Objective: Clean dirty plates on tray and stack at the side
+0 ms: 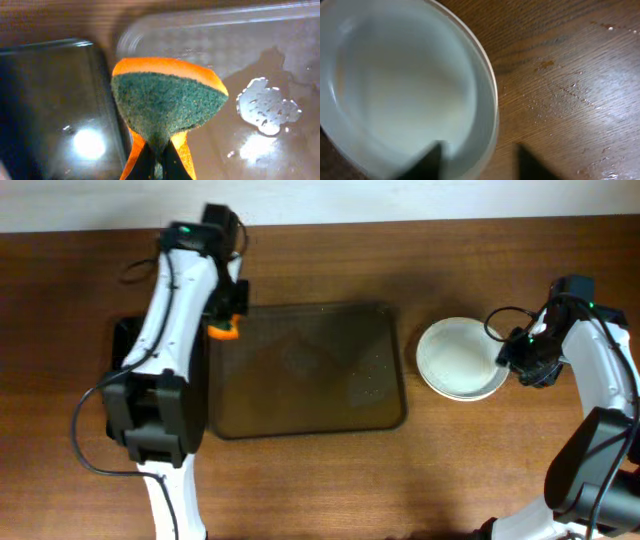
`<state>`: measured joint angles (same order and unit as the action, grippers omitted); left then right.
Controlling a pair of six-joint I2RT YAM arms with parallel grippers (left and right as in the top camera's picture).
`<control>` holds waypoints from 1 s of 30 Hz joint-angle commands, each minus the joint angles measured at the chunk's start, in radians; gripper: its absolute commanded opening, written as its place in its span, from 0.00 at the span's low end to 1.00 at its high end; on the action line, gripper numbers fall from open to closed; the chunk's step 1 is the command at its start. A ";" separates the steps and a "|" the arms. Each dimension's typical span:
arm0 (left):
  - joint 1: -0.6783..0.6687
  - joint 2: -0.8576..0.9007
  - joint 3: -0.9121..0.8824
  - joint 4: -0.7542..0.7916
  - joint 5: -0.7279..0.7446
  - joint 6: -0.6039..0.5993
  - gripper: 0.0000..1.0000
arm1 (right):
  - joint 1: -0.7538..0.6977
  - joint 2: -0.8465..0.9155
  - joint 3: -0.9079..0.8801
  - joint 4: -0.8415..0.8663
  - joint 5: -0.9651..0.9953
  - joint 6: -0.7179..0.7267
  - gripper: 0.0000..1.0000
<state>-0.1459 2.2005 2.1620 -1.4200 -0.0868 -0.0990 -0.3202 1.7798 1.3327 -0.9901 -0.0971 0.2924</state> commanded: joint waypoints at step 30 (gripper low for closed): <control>0.258 -0.402 -0.193 0.204 0.132 -0.020 1.00 | 0.433 -0.127 0.636 -0.261 -0.082 -0.068 0.98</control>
<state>0.1516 1.8729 1.9530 -1.2137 0.0204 -0.1242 0.1509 1.7508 1.7653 -1.1679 -0.2077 0.2821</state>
